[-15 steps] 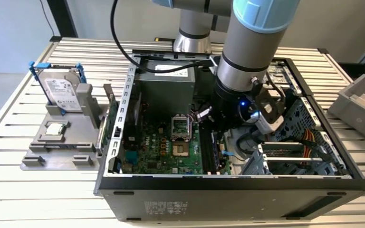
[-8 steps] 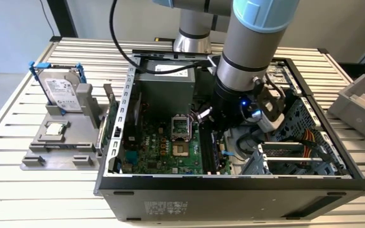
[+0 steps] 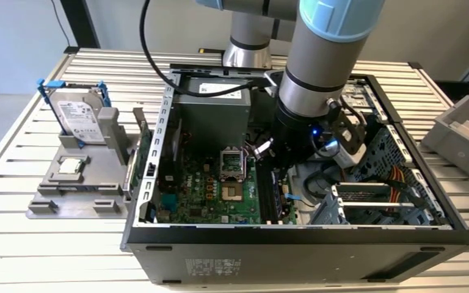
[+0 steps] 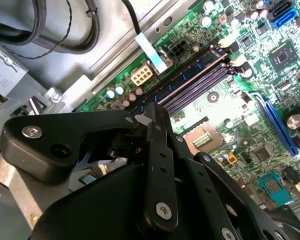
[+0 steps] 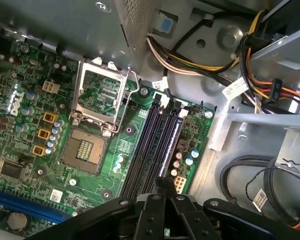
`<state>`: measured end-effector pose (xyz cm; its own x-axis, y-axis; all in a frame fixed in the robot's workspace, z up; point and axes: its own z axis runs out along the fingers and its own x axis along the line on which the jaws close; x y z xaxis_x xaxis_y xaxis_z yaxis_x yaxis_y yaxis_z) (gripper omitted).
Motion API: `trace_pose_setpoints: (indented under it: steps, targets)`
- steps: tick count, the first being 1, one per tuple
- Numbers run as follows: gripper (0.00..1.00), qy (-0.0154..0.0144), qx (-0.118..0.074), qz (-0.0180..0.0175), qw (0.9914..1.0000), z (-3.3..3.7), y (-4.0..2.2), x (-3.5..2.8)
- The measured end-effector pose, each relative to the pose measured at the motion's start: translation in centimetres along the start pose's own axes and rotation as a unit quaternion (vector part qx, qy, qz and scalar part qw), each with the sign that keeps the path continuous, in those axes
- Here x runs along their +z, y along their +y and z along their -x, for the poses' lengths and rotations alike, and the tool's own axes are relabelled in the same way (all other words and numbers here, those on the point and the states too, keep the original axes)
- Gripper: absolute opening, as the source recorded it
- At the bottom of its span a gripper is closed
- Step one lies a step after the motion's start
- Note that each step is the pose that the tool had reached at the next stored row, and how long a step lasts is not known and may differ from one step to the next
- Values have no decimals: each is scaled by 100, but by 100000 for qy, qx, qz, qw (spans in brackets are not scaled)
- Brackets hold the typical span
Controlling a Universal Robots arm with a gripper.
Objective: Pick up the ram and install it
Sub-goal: 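Press down the ram until it locks into place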
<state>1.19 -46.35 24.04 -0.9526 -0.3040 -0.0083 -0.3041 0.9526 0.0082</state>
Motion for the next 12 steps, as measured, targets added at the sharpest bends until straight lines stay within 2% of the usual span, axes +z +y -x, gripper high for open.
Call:
trace_pose_setpoints:
  steps: [4, 7, 9, 12]
  targets:
    - [0, 8, -850, 8, 99996, 0, 0, 0]
    - [0, 20, -2200, 16, 99976, 2, 5, 0]
    - [0, 33, -3567, 25, 99936, 2, 5, 0]
    - [0, 48, -5850, 50, 99829, 1, 6, 0]
